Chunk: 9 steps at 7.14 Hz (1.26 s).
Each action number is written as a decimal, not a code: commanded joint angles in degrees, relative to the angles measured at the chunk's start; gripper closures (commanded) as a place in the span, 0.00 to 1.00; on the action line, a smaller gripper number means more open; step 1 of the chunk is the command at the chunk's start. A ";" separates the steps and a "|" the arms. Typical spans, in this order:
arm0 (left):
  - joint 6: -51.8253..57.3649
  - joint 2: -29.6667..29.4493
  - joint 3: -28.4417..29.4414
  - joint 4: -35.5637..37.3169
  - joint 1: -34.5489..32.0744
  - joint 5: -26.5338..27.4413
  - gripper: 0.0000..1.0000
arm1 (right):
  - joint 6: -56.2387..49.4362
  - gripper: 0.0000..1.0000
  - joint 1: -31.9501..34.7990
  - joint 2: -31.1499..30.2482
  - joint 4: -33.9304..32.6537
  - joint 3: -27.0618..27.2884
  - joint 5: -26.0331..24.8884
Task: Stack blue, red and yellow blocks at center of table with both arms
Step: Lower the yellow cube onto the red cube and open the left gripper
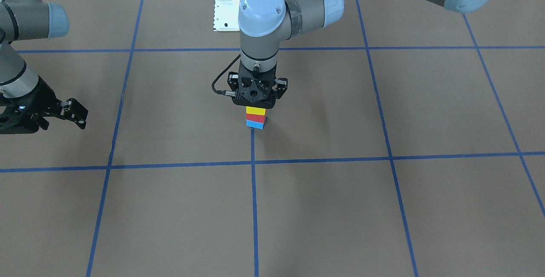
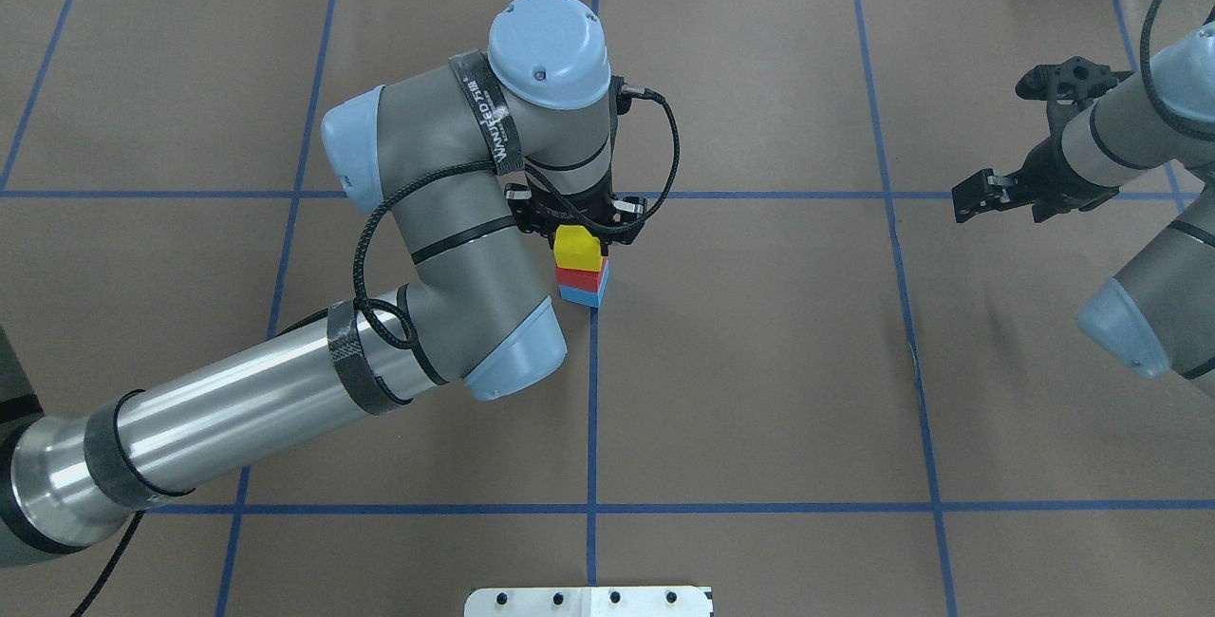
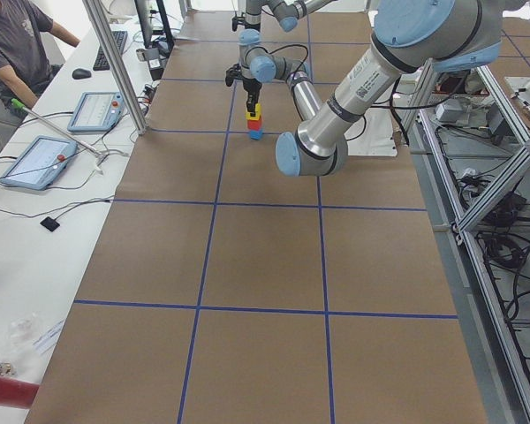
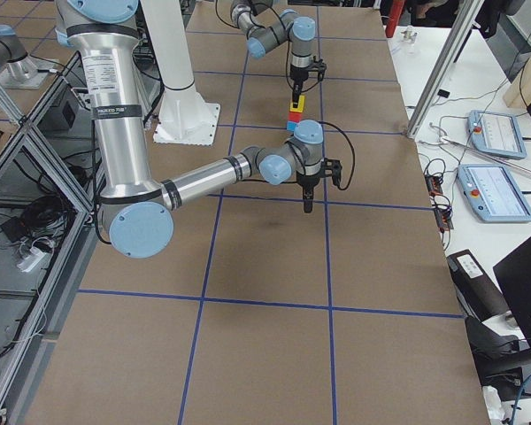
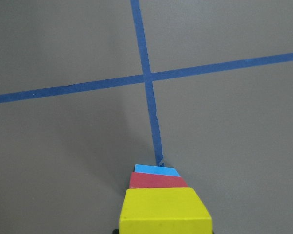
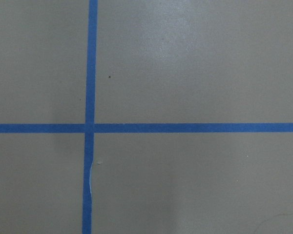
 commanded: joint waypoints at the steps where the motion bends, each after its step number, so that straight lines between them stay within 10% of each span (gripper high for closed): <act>1: 0.00 0.00 0.01 0.00 0.00 0.00 1.00 | 0.00 0.00 0.00 0.00 0.00 0.00 0.00; 2: 0.00 0.00 0.09 0.00 0.00 0.00 1.00 | 0.00 0.00 0.00 0.00 0.00 0.00 0.00; 5: 0.00 0.09 0.01 -0.35 0.87 0.17 0.42 | -0.09 0.00 0.00 0.18 0.00 -0.27 0.00; 6: 0.00 0.09 0.01 -0.35 0.97 0.44 0.05 | -0.09 0.00 0.00 0.18 0.00 -0.53 0.00; 9: 0.00 0.18 -0.60 -0.26 0.97 0.44 0.01 | -0.09 0.00 0.00 0.26 0.00 -0.53 0.00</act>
